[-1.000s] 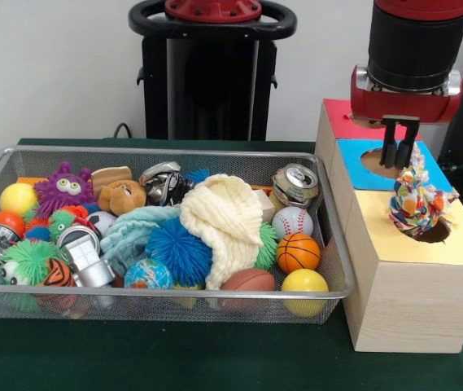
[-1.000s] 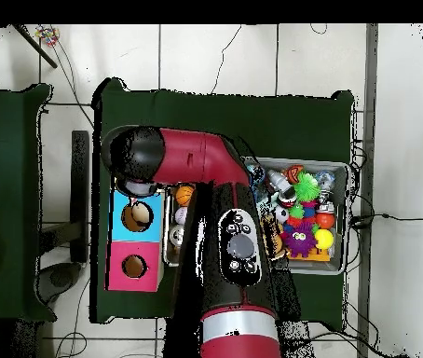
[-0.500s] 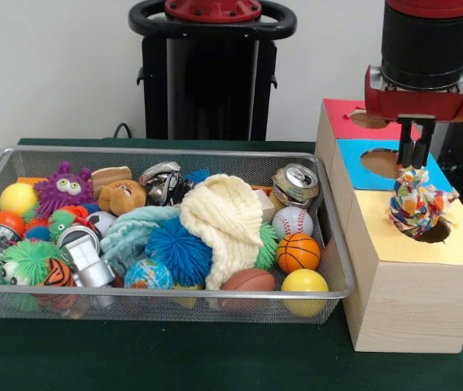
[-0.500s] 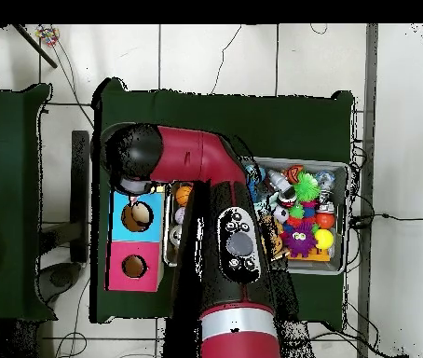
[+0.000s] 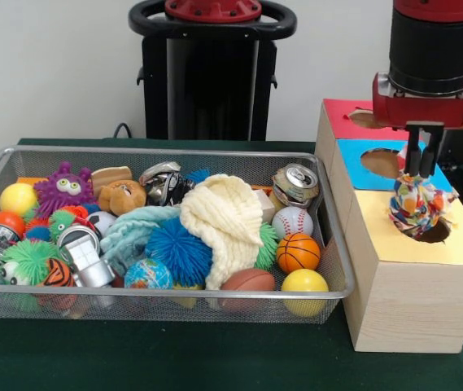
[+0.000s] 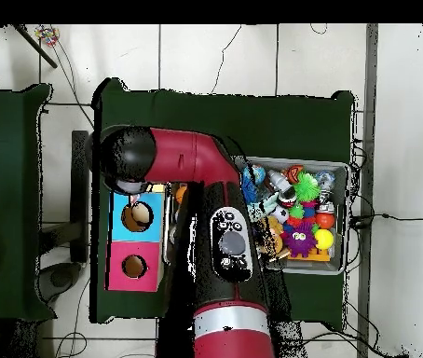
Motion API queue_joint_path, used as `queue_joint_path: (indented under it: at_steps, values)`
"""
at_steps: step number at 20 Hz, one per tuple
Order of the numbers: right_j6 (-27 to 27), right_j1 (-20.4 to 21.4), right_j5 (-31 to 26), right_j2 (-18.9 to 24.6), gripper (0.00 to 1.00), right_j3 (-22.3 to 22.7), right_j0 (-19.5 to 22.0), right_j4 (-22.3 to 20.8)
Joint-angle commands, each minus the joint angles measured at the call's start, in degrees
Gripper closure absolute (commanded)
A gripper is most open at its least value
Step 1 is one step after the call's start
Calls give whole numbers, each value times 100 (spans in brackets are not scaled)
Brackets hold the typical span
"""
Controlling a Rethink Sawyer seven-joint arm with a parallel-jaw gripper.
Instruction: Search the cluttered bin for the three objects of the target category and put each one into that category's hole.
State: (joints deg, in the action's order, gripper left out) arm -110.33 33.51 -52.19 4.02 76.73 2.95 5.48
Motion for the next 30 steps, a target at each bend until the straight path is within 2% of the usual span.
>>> queue_joint_path:
  at_steps: [1,9,13,18,22,30]
  values:
    - [-745,-399,-292,-106,100,279,-112,-288]
    - [-807,-566,-943,-227,100,54,-169,-229]
    - [-779,-609,-938,-282,100,2,-176,-238]
    - [-511,-631,-430,-175,100,73,-74,-233]
    - [-346,-666,-257,-86,100,97,17,-228]
    - [77,-565,833,469,100,472,382,-37]
